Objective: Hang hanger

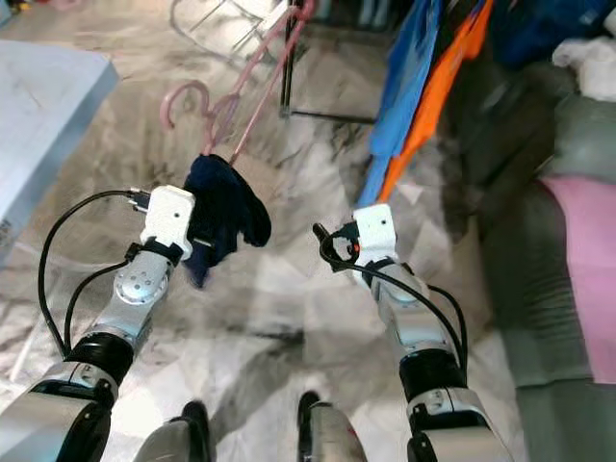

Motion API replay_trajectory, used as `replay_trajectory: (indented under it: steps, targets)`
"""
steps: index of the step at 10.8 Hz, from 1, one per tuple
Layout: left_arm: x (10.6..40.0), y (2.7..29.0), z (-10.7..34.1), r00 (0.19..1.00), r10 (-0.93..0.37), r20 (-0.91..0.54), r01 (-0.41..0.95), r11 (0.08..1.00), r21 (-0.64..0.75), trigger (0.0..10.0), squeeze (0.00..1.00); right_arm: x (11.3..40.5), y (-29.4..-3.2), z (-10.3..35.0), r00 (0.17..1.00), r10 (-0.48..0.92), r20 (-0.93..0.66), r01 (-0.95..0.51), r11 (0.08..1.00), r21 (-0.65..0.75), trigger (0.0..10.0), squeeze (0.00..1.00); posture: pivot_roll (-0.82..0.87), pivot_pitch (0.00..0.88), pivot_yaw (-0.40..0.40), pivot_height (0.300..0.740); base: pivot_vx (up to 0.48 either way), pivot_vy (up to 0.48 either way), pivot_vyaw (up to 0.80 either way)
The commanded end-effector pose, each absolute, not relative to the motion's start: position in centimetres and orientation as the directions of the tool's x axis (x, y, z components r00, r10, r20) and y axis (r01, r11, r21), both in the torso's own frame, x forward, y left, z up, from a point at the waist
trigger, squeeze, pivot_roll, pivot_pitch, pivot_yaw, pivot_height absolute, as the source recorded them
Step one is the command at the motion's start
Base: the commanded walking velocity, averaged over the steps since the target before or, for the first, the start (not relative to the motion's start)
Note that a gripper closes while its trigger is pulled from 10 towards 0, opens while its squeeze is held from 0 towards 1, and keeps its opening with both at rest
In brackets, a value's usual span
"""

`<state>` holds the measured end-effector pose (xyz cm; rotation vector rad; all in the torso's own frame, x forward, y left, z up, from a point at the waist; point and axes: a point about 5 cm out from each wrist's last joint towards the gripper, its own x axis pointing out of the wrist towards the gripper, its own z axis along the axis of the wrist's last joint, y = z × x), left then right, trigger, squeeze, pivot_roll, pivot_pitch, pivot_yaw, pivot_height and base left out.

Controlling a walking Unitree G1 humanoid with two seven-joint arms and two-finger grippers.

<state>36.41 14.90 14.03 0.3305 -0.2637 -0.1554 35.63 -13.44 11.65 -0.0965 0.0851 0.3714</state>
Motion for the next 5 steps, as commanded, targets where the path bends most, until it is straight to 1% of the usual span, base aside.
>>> replay_trajectory:
  steps: [1,2,3,5]
  targets:
    - [36.4,14.6,14.1,0.952,-0.187,0.241,0.102,0.940,0.325,0.0,0.00,35.4,-13.3,11.1,0.919,0.375,-0.121,-0.387,0.917,-0.096,10.0,1.00,-0.15,0.151,-0.106,0.740,0.000,0.000,0.00]
    - [36.2,14.3,13.8,0.954,-0.174,0.246,0.091,0.945,0.315,0.0,0.00,35.6,-13.6,10.6,0.938,0.328,-0.116,-0.337,0.940,-0.063,10.0,1.00,-0.14,0.138,-0.053,0.740,0.000,0.000,0.00]
    - [35.8,14.0,13.2,0.955,-0.168,0.242,0.086,0.944,0.319,0.0,0.00,35.6,-13.7,10.4,0.949,0.297,-0.105,-0.301,0.953,-0.027,10.0,1.00,-0.14,0.117,-0.025,0.740,0.000,0.000,0.00]
    - [35.5,13.6,12.6,0.958,-0.168,0.232,0.095,0.950,0.296,0.0,0.00,35.2,-13.4,9.7,0.952,0.288,-0.102,-0.289,0.957,-0.002,10.0,1.00,-0.14,0.108,0.000,0.740,0.000,0.000,0.00]
